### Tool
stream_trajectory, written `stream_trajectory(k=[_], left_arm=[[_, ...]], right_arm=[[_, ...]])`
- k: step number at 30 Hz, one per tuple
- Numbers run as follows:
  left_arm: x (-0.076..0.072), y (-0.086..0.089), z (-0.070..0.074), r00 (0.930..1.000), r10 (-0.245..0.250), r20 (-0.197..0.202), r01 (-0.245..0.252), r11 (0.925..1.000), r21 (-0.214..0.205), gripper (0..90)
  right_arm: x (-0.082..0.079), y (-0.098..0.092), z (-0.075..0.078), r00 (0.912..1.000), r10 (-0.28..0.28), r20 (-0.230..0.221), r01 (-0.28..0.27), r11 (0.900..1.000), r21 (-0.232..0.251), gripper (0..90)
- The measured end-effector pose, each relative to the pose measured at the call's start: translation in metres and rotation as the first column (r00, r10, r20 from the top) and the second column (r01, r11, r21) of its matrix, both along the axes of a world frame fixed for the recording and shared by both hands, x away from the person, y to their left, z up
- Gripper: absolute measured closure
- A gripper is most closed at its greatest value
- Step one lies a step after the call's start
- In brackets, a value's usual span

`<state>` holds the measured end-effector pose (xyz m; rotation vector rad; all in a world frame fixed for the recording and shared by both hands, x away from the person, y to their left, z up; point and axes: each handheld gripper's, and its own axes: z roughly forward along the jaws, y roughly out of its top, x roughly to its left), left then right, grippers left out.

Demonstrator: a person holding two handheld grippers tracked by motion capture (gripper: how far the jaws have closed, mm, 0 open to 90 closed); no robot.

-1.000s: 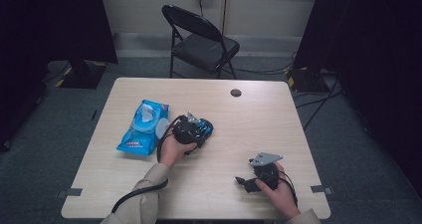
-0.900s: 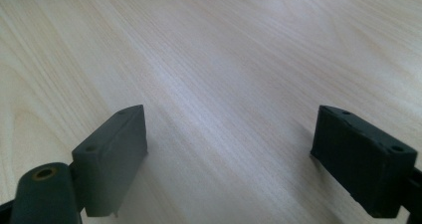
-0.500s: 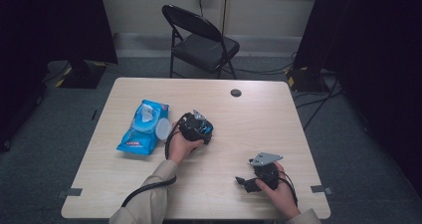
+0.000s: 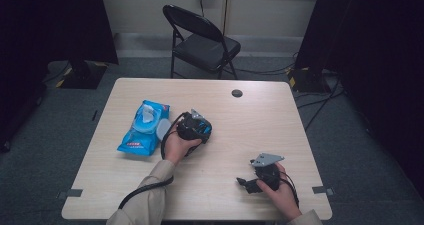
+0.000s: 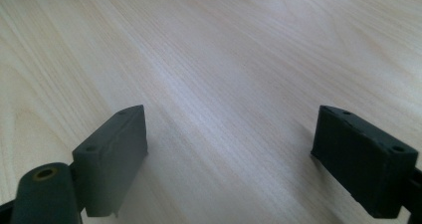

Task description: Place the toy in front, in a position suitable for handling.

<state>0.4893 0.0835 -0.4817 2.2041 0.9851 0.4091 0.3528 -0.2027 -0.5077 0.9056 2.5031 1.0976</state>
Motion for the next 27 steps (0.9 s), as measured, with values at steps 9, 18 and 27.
stream_trajectory(k=[9,18,27], left_arm=[[-0.006,0.013,0.022,1.0000,-0.001,0.002,0.001,0.9997,-0.023,25.5],[-0.015,0.021,0.036,0.9997,-0.013,0.020,0.014,0.9990,-0.042,25.5],[-0.025,0.028,0.049,0.9986,-0.024,0.047,0.027,0.9983,-0.051,25.4]], right_arm=[[0.000,0.000,0.000,1.0000,0.000,0.000,0.000,1.0000,0.000,13.3],[0.000,0.000,0.000,1.0000,0.000,0.000,0.000,1.0000,0.000,13.3],[0.000,0.000,0.000,1.0000,-0.001,0.000,0.001,1.0000,0.000,13.3]])
